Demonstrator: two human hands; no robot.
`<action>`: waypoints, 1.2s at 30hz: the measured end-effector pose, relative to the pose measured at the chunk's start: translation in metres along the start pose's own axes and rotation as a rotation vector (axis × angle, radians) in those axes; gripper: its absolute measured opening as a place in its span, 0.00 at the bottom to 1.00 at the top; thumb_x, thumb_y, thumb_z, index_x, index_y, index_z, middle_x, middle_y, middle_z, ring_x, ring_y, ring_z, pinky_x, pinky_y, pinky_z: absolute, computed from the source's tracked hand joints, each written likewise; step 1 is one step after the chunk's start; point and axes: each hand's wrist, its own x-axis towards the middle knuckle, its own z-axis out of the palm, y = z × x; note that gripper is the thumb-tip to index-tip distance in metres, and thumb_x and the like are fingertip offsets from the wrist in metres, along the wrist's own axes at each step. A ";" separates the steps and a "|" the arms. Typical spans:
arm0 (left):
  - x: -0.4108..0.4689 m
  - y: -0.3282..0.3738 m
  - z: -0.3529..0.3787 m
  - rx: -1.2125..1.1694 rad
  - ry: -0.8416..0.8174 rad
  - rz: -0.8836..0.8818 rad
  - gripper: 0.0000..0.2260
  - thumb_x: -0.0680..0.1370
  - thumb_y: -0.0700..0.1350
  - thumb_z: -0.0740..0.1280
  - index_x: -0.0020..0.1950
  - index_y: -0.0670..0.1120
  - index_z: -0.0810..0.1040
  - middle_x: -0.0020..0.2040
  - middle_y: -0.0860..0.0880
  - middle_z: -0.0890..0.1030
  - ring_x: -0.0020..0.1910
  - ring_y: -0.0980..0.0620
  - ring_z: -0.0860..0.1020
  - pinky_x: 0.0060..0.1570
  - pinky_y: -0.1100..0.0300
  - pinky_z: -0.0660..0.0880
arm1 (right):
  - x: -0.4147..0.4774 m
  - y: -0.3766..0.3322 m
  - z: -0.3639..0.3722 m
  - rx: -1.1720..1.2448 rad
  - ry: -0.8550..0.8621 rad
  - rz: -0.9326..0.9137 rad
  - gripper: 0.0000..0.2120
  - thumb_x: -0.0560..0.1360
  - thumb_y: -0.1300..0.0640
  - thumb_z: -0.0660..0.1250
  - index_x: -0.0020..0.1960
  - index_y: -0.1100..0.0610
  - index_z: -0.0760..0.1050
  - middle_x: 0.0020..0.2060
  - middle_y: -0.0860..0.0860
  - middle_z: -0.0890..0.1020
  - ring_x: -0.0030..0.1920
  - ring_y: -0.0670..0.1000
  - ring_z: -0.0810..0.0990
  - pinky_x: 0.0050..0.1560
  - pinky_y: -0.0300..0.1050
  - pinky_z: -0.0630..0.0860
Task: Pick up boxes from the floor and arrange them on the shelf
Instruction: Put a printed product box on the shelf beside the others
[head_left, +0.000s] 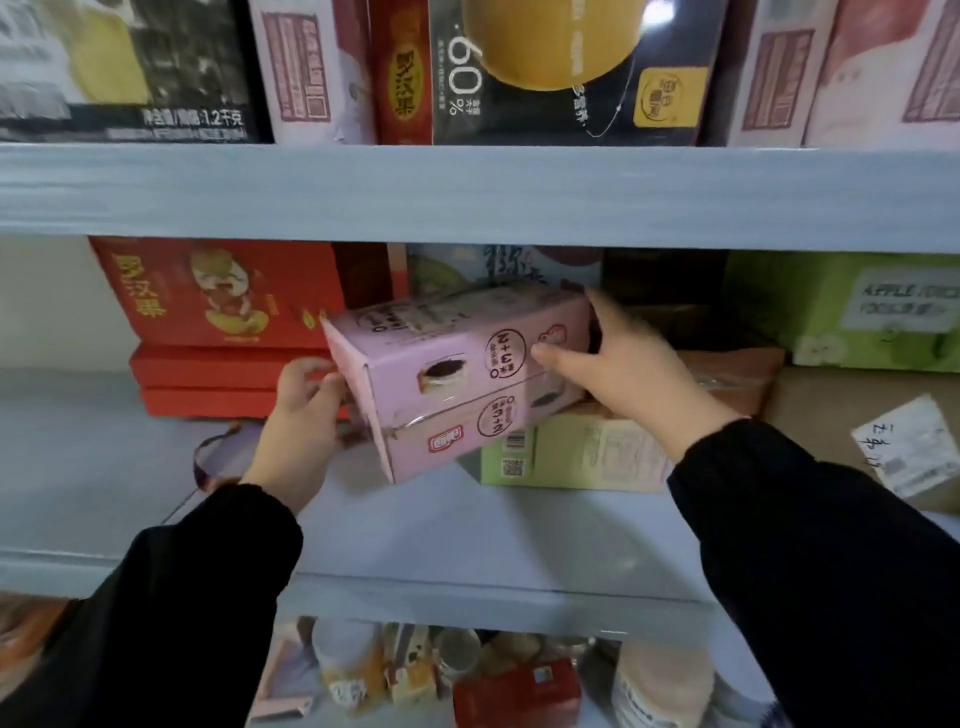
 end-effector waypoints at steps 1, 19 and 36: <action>0.001 -0.001 -0.003 -0.026 -0.064 0.014 0.08 0.81 0.58 0.63 0.59 0.59 0.74 0.58 0.46 0.82 0.57 0.41 0.82 0.57 0.37 0.79 | 0.000 -0.002 0.001 0.011 0.001 0.021 0.41 0.71 0.32 0.71 0.78 0.46 0.63 0.69 0.49 0.77 0.68 0.54 0.77 0.63 0.47 0.75; 0.021 0.016 0.020 0.395 -0.399 0.337 0.20 0.84 0.57 0.62 0.76 0.61 0.68 0.66 0.54 0.77 0.65 0.55 0.74 0.58 0.67 0.72 | -0.027 0.011 -0.003 -0.103 0.290 -0.087 0.25 0.75 0.46 0.74 0.72 0.47 0.76 0.65 0.55 0.77 0.62 0.55 0.77 0.60 0.40 0.70; 0.033 0.013 0.042 0.563 -0.307 0.418 0.13 0.82 0.51 0.65 0.67 0.52 0.73 0.54 0.54 0.79 0.54 0.53 0.77 0.48 0.62 0.72 | -0.005 0.032 -0.004 -0.165 0.169 -0.136 0.27 0.80 0.43 0.67 0.77 0.47 0.68 0.69 0.54 0.78 0.68 0.57 0.75 0.65 0.49 0.74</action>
